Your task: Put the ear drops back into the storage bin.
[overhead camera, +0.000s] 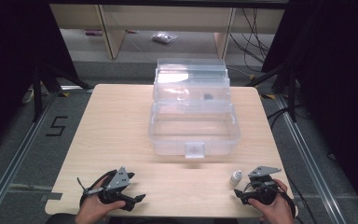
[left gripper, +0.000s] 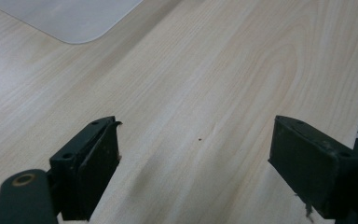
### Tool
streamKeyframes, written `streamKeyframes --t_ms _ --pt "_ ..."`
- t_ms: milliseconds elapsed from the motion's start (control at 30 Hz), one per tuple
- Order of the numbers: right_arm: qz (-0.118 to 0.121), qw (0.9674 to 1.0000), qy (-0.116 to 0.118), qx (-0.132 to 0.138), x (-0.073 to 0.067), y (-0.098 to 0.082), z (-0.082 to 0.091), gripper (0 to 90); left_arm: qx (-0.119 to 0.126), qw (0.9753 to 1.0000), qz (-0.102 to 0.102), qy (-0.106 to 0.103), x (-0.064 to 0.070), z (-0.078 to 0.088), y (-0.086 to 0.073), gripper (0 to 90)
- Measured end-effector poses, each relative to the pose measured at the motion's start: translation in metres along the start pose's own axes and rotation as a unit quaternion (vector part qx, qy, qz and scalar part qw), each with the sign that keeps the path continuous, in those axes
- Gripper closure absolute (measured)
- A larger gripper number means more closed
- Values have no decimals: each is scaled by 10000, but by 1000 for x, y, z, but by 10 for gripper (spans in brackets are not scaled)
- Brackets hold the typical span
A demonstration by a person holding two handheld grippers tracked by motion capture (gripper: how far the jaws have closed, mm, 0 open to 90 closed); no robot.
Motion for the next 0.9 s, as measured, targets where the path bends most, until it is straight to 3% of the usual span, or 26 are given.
streamKeyframes --t_ms 33,200,367,400,533,800,900 --pt "-13 10000 1 -8 0 0 0 221 -117 9999 -121 8 -2 1 -2 152" --pt "-159 9999 18 -22 -1 -2 0 220 -119 9998 -145 7 -2 2 -3 152" --pt "-144 9999 17 -10 -1 -1 1 222 -92 9999 -99 -2 -2 1 -2 152" --pt "91 9999 -12 73 3 1 0 222 -88 9999 -93 -8 -2 1 -2 152" --pt "-28 10000 9 -6 0 0 2 219 -77 10000 -24 2 -1 0 -2 152" --pt "210 9998 -7 4 -2 4 3 216 -84 10000 -44 -17 -2 0 -3 152" --pt "252 9996 -25 -143 -3 6 7 216 -80 10000 -20 13 -3 0 -3 152"
Point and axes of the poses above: each handheld gripper's, and its own axes: z roughly backward along the jaws, y roughly out of its top, x roughly to its right, the point moved 9 cm from there along -z, roughly forward along the jaws, and after that the axes turned 14 degrees about -z, right-handed, at the moved point
